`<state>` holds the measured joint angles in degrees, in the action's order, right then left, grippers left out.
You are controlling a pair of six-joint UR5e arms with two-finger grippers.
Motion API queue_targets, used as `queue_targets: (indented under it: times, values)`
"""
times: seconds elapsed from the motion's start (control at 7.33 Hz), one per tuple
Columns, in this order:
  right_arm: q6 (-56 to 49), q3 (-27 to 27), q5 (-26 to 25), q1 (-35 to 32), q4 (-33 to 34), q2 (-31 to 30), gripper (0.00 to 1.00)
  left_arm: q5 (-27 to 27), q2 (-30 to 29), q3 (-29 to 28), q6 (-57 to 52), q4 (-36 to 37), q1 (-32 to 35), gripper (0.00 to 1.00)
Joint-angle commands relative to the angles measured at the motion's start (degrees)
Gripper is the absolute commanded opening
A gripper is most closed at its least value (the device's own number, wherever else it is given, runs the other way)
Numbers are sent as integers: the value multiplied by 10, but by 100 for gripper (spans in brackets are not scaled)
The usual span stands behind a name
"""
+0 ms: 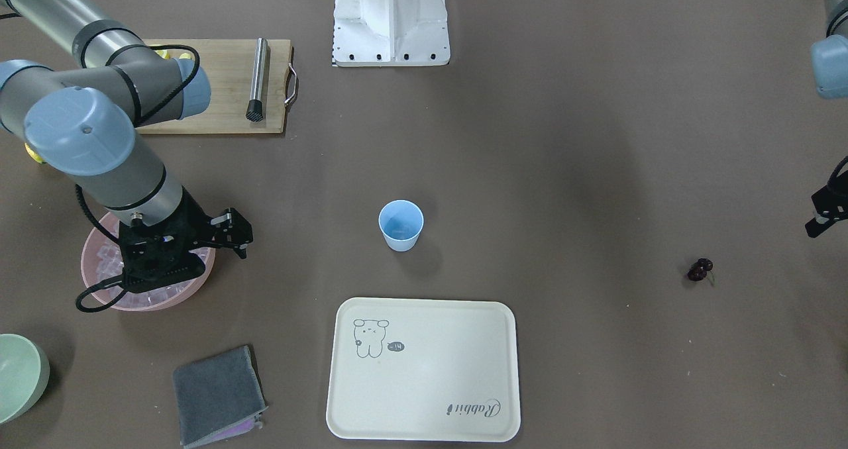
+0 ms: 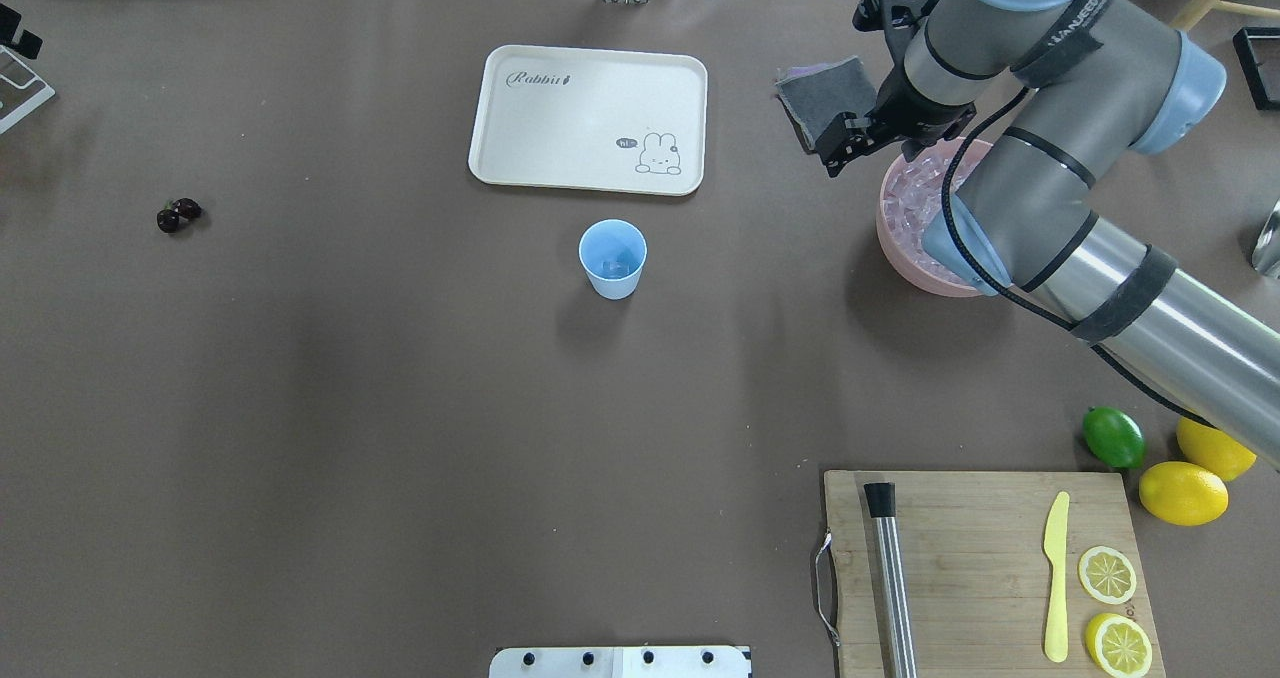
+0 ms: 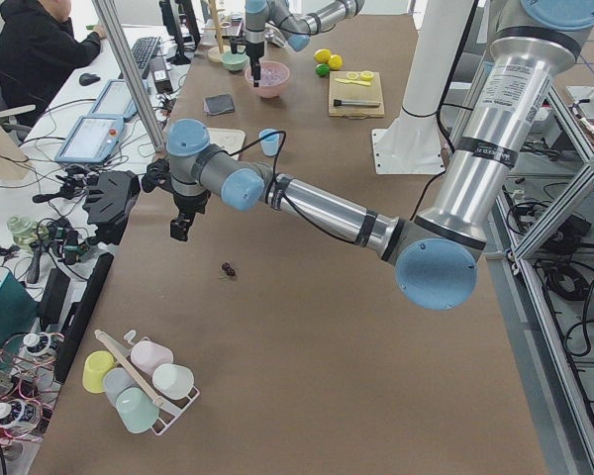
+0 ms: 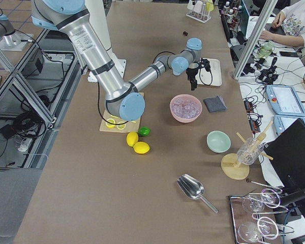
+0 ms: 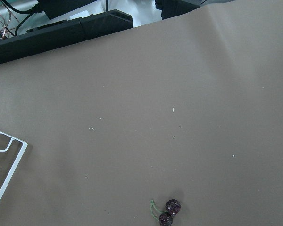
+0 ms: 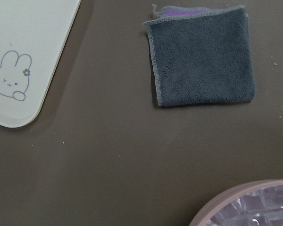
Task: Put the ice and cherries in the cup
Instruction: 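Open the right gripper to drop the ice into the cup, then return the right gripper to the pink bowl and grasp another ice cube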
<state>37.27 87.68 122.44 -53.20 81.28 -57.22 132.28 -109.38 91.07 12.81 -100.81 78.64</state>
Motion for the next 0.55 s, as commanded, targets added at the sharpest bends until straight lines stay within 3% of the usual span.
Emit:
queue_targets:
  times: [0.0, 0.14, 0.41]
  values:
    - [-44, -1, 21, -19, -6, -18, 99, -1, -5, -11, -1, 0, -2, 98]
    - [-111, 0, 20, -32, -14, -48, 99, -1, -5, -9, -1, 0, -2, 98]
    - [-128, -3, 23, -35, -21, -61, 99, -1, -3, -7, -1, 0, -2, 98]
